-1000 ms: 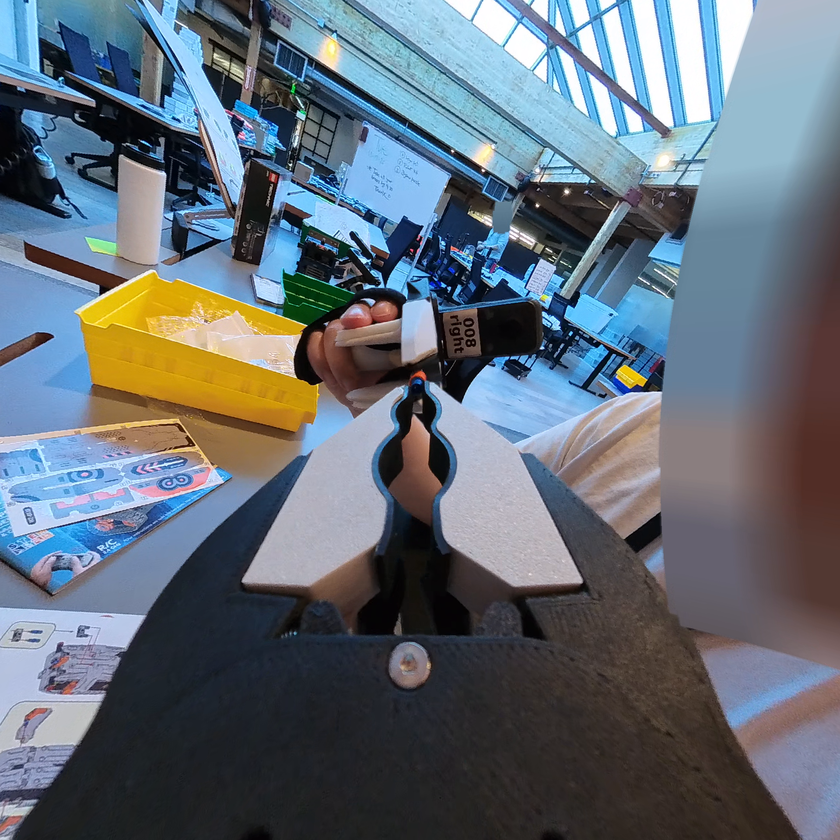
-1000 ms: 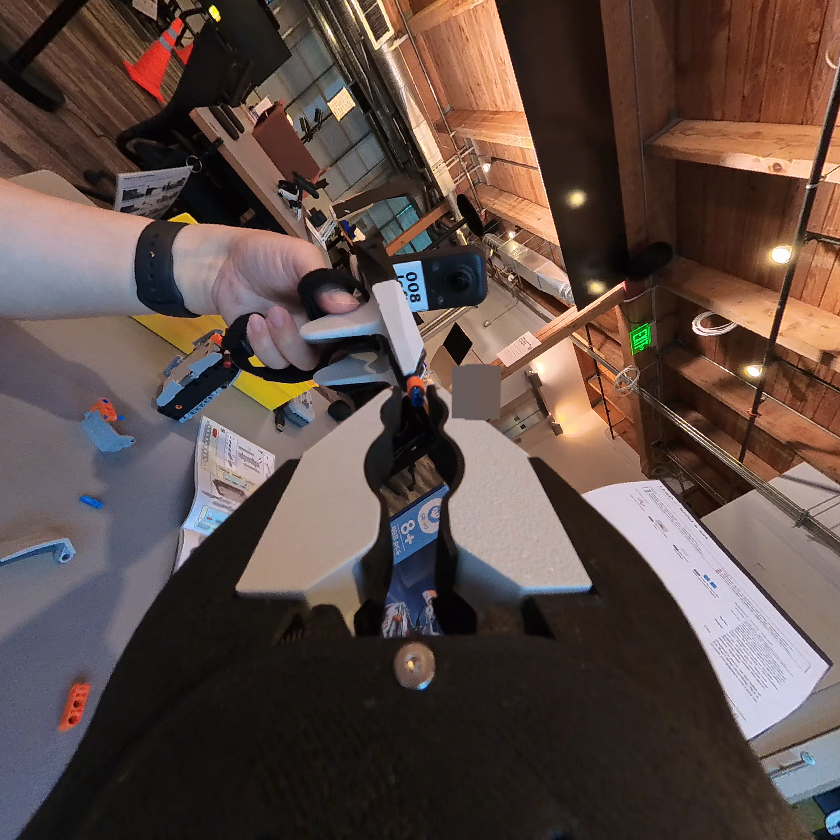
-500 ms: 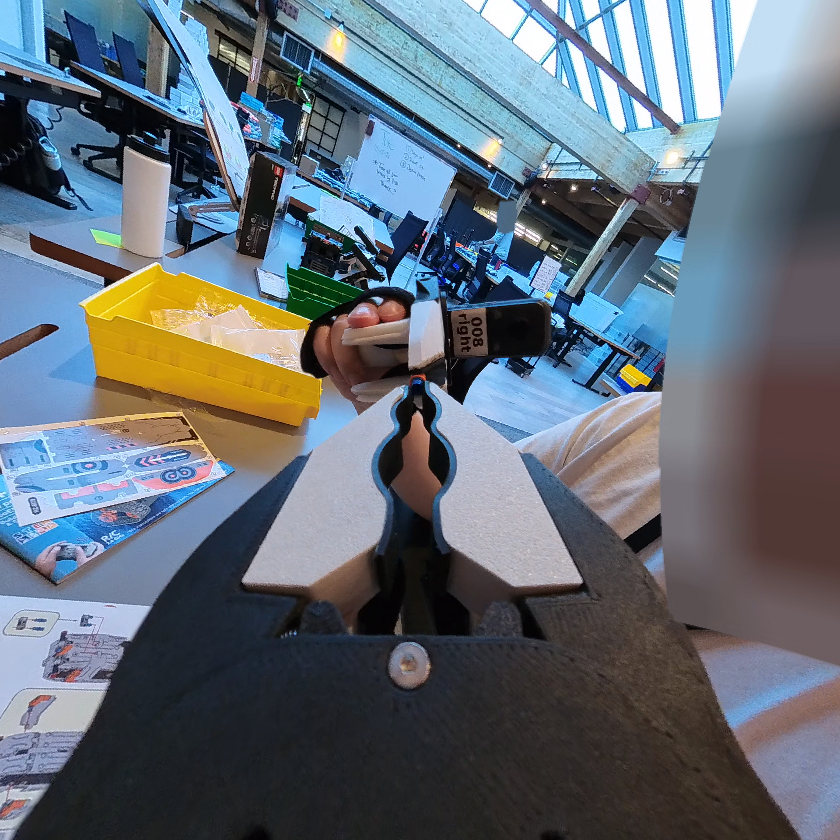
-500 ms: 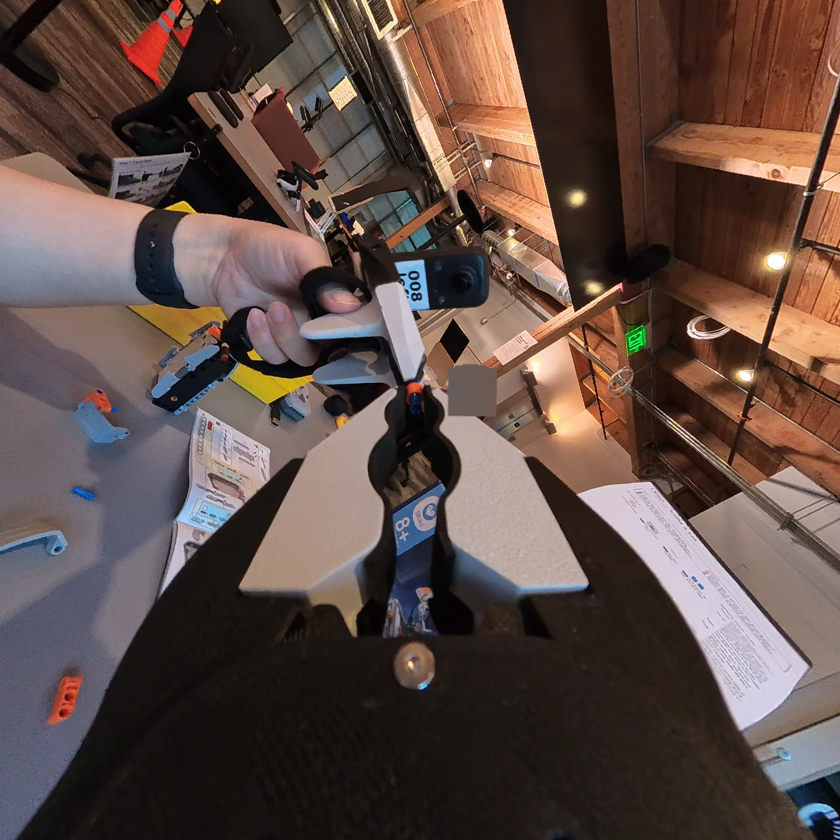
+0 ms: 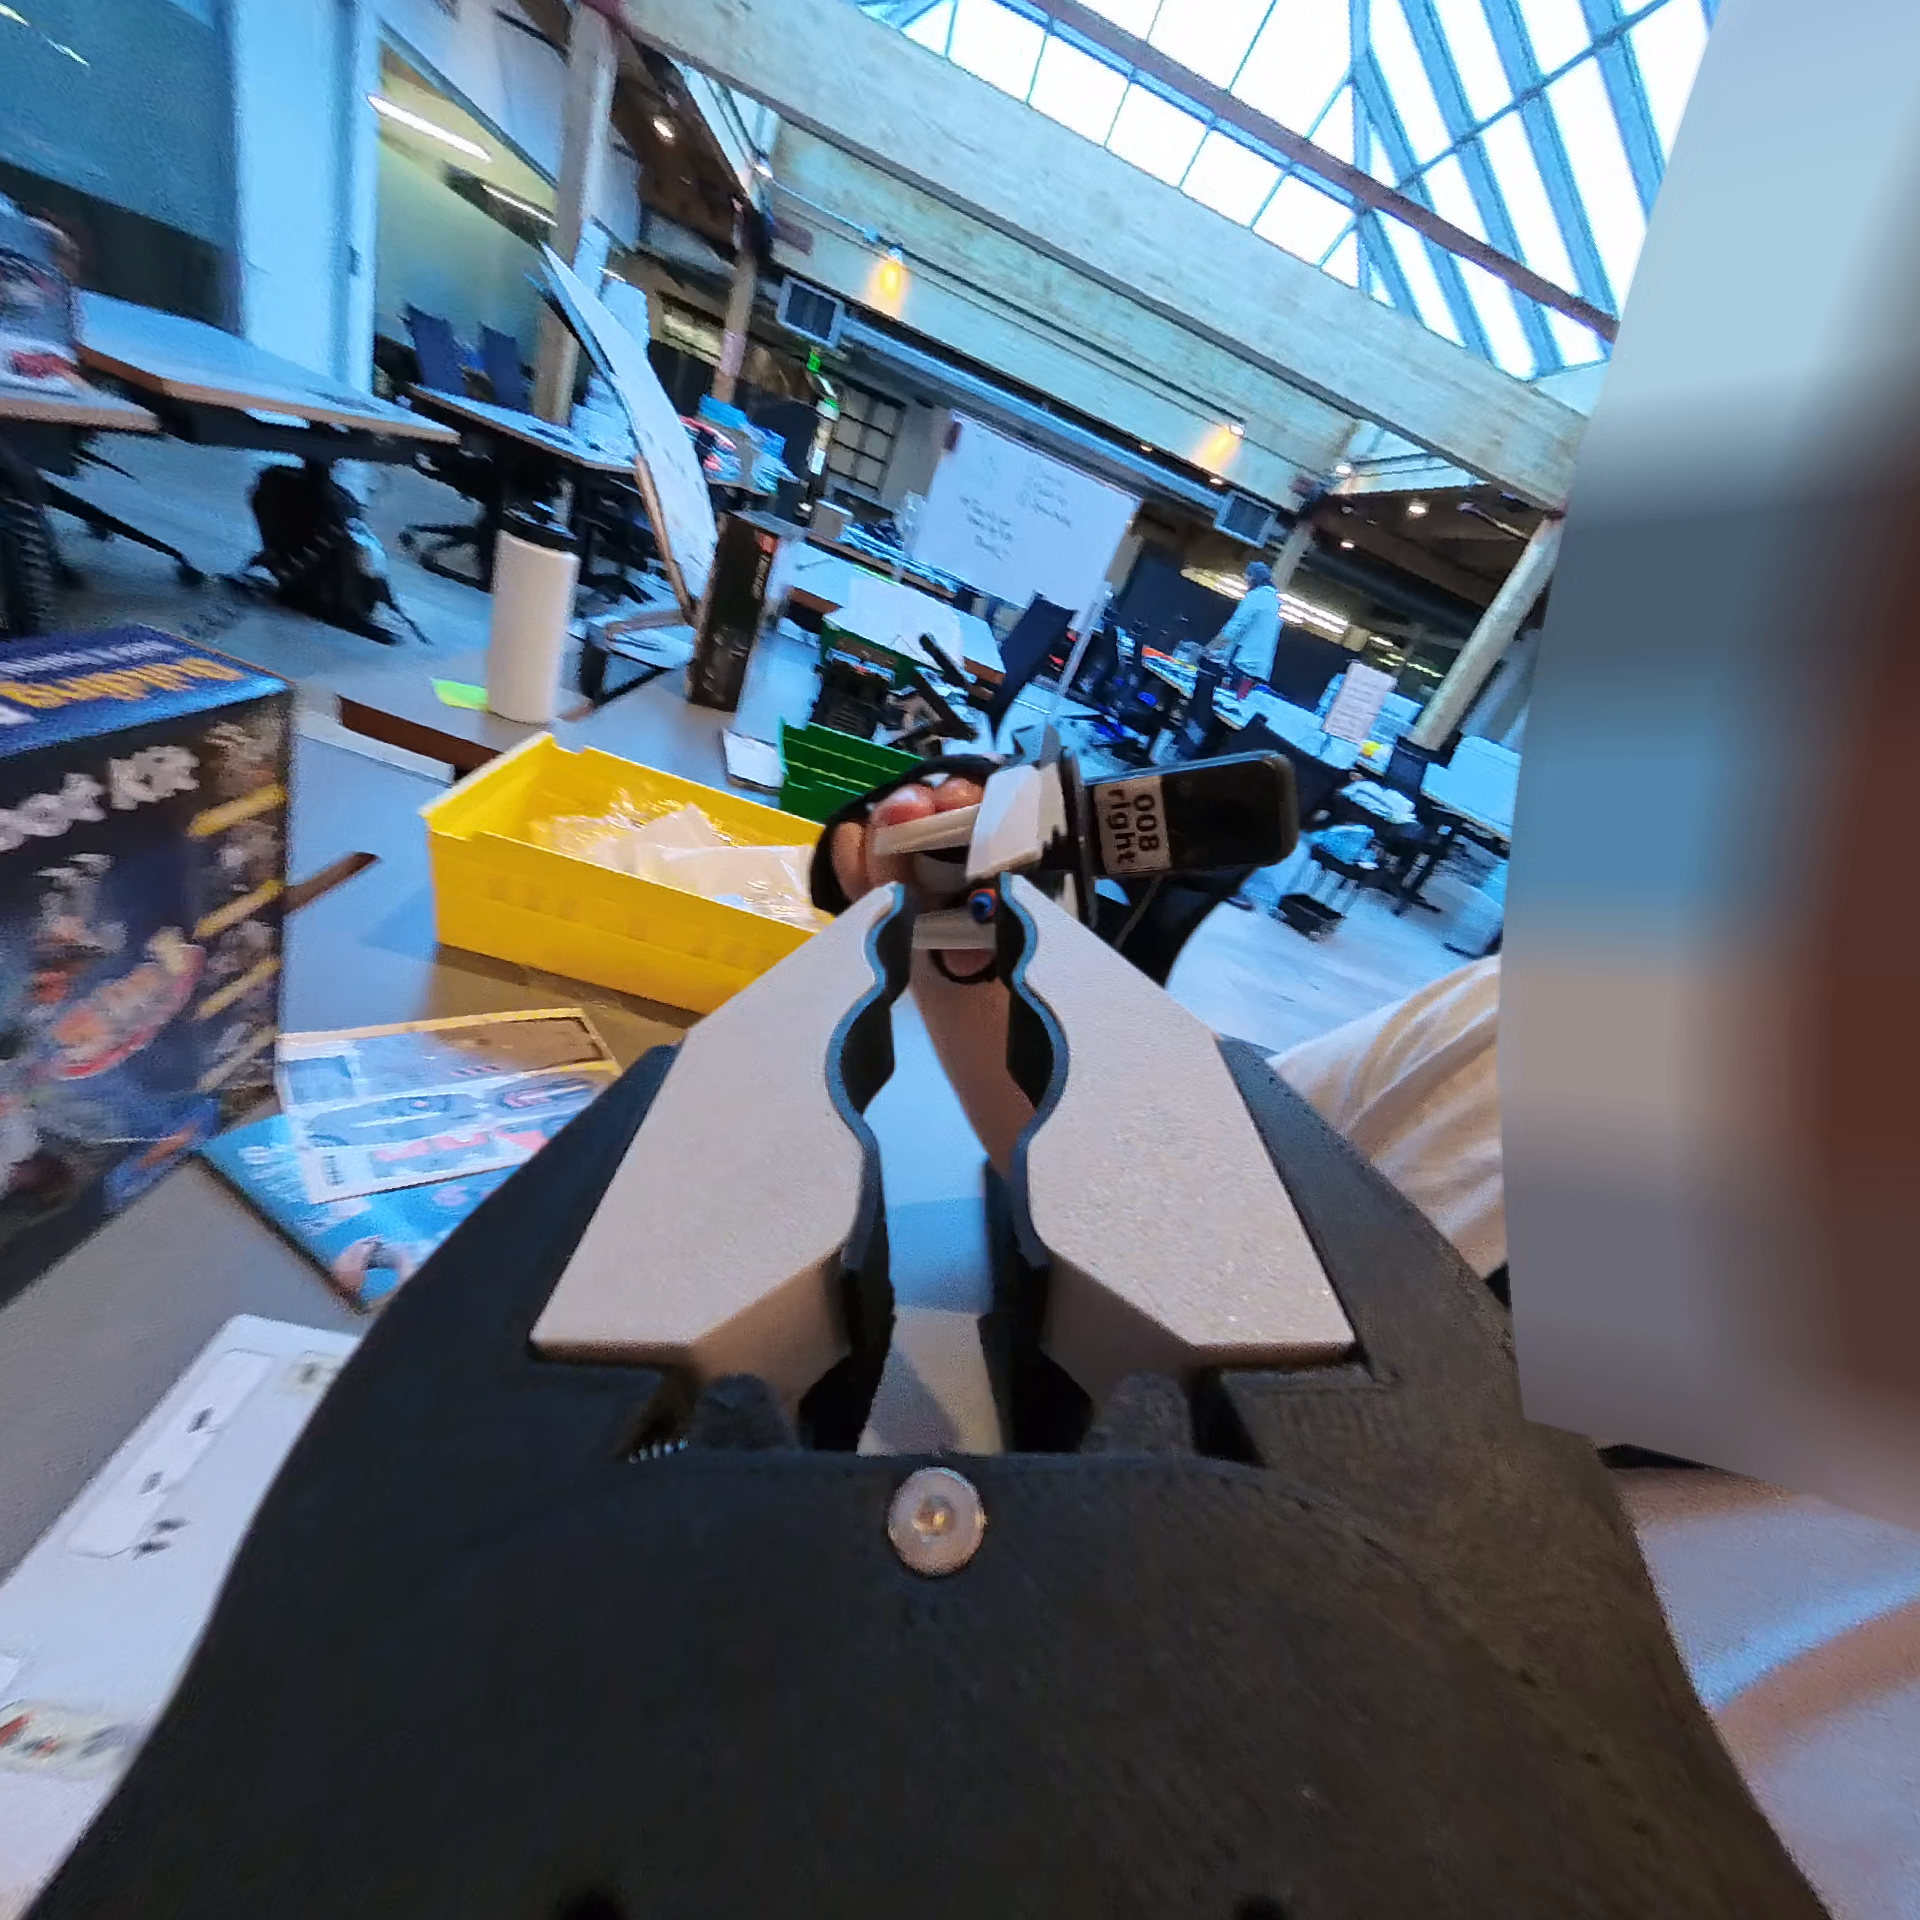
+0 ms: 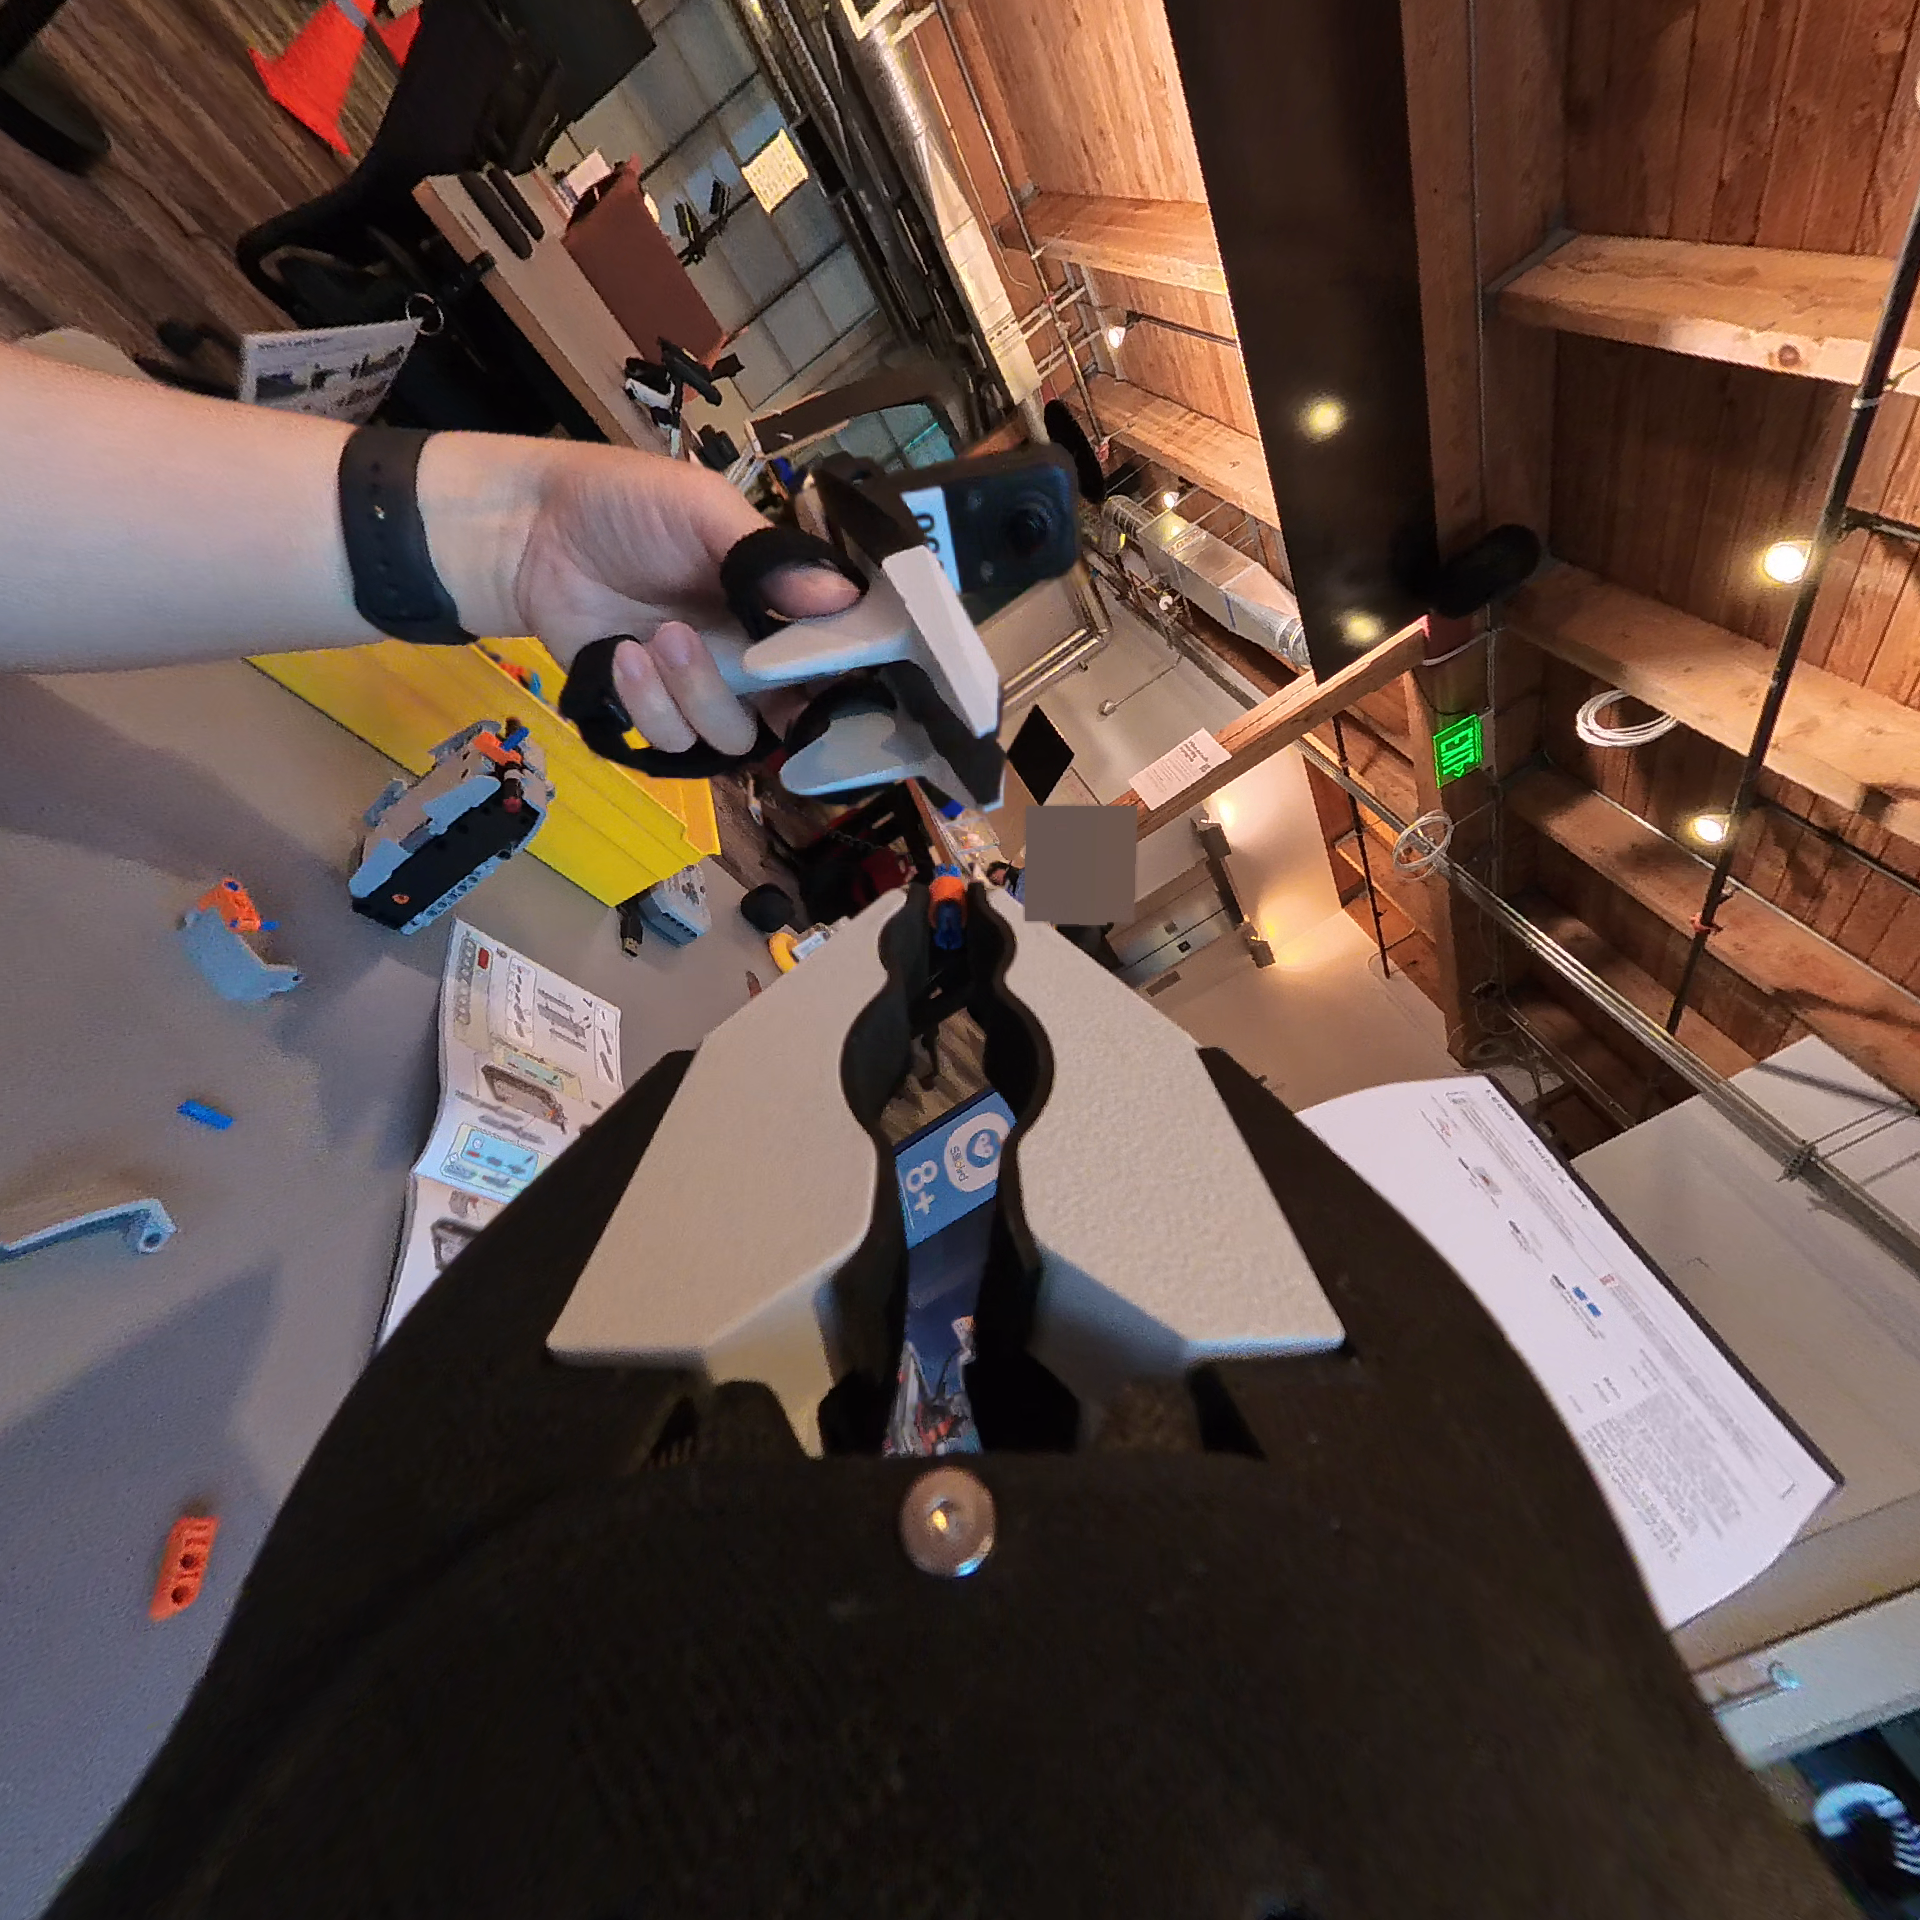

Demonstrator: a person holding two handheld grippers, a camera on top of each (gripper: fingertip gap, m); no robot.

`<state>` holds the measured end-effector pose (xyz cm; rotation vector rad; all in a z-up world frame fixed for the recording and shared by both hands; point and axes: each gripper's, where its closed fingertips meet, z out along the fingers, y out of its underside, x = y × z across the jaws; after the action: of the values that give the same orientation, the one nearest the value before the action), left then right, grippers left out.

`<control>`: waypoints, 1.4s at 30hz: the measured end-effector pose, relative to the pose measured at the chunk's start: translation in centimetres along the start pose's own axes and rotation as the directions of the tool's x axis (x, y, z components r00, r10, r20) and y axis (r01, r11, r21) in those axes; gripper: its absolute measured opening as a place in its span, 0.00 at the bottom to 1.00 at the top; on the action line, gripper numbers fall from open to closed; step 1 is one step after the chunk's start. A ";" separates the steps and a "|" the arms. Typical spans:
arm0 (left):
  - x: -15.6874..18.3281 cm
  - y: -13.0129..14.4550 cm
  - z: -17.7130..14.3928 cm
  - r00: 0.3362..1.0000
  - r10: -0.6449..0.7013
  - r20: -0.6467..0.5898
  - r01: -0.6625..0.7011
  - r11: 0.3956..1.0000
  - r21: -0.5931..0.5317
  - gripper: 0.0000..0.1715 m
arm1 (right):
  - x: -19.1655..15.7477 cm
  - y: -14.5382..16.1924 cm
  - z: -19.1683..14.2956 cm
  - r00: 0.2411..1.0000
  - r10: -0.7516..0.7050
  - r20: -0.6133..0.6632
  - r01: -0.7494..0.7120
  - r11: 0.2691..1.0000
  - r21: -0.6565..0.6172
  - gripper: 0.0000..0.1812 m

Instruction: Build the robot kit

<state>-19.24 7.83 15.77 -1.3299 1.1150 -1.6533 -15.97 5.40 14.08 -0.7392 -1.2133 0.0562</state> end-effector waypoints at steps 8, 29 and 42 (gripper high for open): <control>-8.5 7.7 -0.2 0.911 0.258 0.323 -0.093 0.889 -0.449 0.08 | 2.3 -0.3 -2.2 0.998 0.020 -0.059 -0.021 1.000 -0.020 0.03; -13.3 28.5 3.4 0.918 0.397 0.012 -0.084 0.223 -0.971 0.11 | 6.4 0.4 -6.7 0.980 0.035 -0.198 -0.050 0.996 -0.074 0.03; -13.7 29.6 3.5 0.926 0.376 0.013 -0.067 0.201 -0.977 0.04 | 6.8 0.6 -7.2 0.977 0.043 -0.208 -0.060 0.995 -0.076 0.03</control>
<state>-12.51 9.07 -16.29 -1.8740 2.2245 -0.3146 -6.96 5.21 18.24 -0.8276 -1.0031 -0.0268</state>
